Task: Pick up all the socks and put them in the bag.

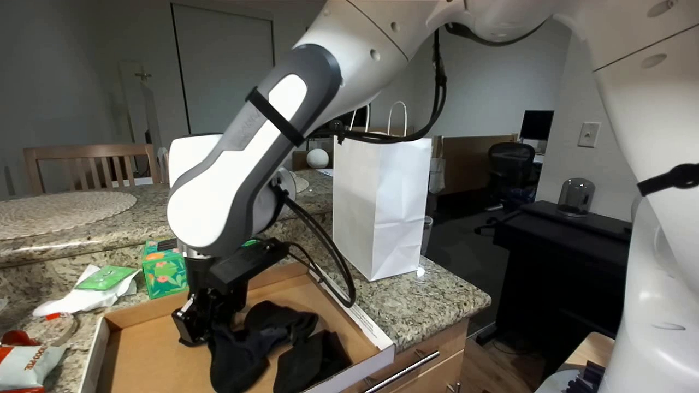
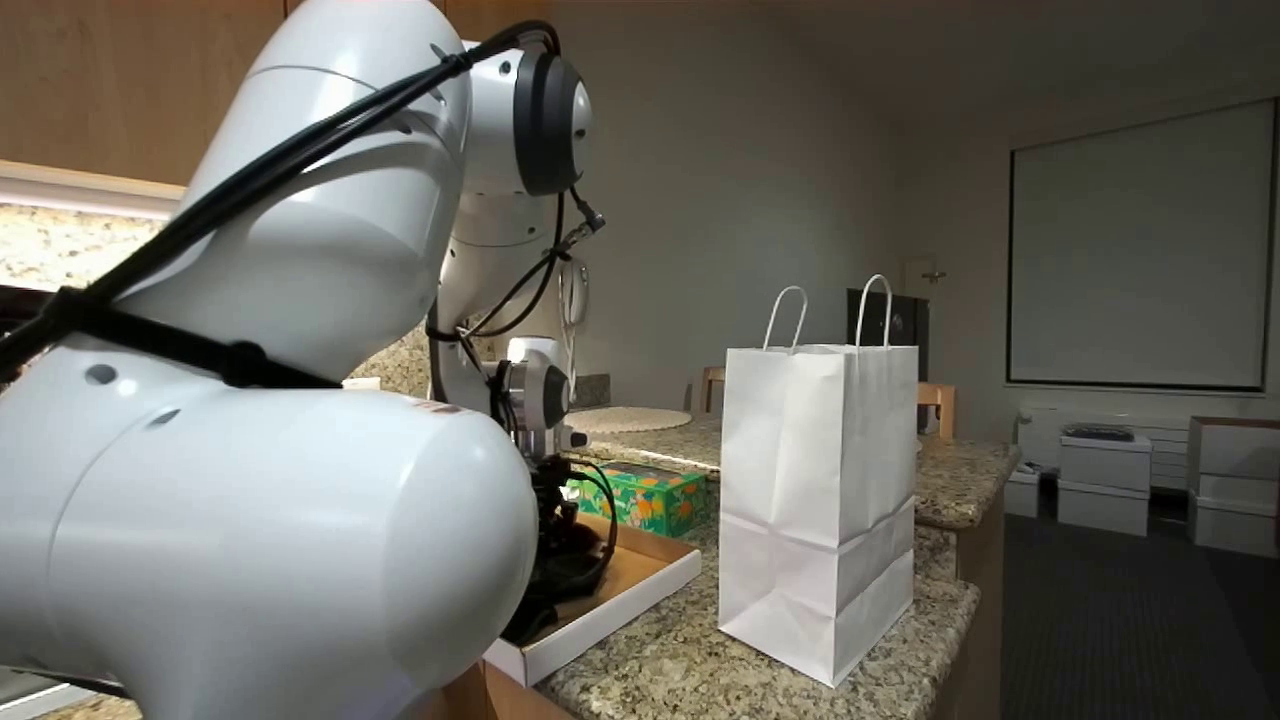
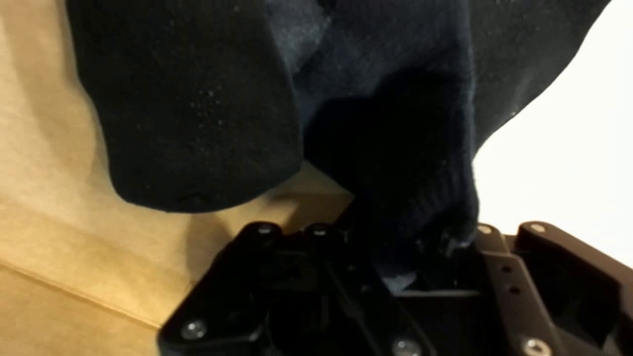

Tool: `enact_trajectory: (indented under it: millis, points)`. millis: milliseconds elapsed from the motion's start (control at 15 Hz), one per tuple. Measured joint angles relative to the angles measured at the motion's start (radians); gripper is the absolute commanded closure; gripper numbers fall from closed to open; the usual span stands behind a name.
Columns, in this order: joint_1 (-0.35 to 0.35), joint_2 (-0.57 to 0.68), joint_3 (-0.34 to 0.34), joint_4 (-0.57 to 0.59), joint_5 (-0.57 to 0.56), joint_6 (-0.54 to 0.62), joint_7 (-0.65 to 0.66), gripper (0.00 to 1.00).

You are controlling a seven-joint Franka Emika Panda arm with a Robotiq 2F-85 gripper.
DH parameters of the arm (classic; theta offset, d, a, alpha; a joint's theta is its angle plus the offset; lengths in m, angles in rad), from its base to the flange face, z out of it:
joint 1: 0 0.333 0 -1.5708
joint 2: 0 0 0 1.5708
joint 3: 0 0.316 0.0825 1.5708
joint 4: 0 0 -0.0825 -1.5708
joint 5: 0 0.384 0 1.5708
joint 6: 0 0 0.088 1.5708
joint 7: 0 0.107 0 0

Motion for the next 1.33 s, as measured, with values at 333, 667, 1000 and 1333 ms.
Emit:
enact_trajectory:
  millis: [333, 667, 1000, 1333]
  points:
    - [-0.008, -0.037, 0.010, 0.021, 0.004, -0.100, -0.020, 0.88]
    - [-0.069, -0.221, 0.068, 0.089, 0.047, -0.368, -0.184, 0.88]
    - [-0.129, -0.366, 0.051, 0.265, 0.046, -0.714, -0.270, 0.88]
    - [-0.203, -0.418, -0.008, 0.516, 0.043, -0.937, -0.306, 0.89]
